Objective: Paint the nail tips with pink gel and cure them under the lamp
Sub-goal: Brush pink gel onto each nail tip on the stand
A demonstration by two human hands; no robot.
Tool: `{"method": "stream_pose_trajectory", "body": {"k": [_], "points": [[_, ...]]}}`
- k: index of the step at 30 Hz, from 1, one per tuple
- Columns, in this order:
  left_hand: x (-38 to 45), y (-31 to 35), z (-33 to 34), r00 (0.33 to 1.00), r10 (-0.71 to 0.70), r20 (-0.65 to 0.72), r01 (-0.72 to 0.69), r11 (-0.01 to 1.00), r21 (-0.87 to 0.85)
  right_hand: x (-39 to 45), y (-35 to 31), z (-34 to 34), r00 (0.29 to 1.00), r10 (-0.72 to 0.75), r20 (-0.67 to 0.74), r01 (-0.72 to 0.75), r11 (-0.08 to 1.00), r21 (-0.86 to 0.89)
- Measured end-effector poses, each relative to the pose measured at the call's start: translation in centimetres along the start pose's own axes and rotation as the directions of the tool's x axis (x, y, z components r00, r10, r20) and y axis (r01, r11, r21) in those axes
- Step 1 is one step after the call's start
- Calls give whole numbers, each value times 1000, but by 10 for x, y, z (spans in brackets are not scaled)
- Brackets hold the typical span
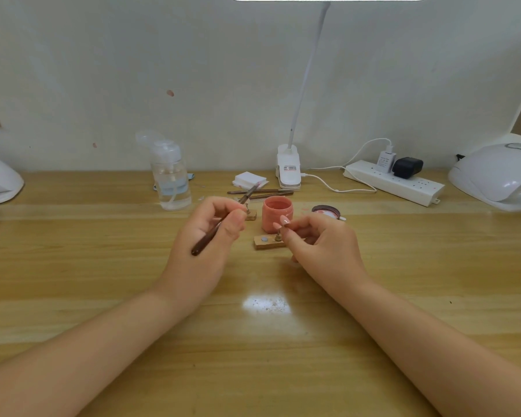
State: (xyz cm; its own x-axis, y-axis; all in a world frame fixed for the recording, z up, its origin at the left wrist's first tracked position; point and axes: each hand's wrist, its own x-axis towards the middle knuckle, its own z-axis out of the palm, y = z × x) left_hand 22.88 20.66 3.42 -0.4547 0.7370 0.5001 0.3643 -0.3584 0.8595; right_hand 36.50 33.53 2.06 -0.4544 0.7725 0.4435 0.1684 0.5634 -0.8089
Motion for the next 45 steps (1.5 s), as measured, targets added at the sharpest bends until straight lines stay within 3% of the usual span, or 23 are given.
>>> {"method": "stream_pose_trajectory", "body": {"k": [4, 8, 18, 25, 30, 32, 35, 38, 41, 45], "points": [[14, -9, 12, 991, -123, 52, 128, 988, -86, -1, -3, -1, 1000, 4, 5, -4, 1000, -3], [22, -13, 23, 981, -195, 9, 194, 965, -176, 0, -4, -1, 999, 8, 40, -7, 1000, -26], [11, -10, 29, 979, -203, 7, 199, 951, -237, 2, 1, 1, 995, 14, 98, 17, 951, -309], [4, -7, 27, 984, -172, -43, 162, 969, -185, -1, -6, -2, 995, 16, 103, 39, 859, -511], [3, -6, 22, 982, -157, -106, 135, 974, -183, 1, -20, -12, 985, -110, 135, 173, 693, -700], [3, -6, 21, 981, -132, -143, 107, 979, -173, 17, -25, -28, 985, 46, 167, 102, 623, -775], [4, -7, 20, 976, -113, -184, 85, 984, -156, 41, -20, -61, 916, 363, 170, -50, 525, -849], [5, -8, 19, 969, -123, -215, 94, 986, -138, 48, 2, -74, 860, 462, 219, -164, 655, -738], [5, -9, 19, 966, -132, -222, 105, 986, -133, 48, 21, -72, 852, 420, 313, -201, 814, -545], [5, -9, 18, 965, -130, -229, 104, 987, -125, 49, 30, -72, 864, 367, 345, -158, 848, -506]]}}
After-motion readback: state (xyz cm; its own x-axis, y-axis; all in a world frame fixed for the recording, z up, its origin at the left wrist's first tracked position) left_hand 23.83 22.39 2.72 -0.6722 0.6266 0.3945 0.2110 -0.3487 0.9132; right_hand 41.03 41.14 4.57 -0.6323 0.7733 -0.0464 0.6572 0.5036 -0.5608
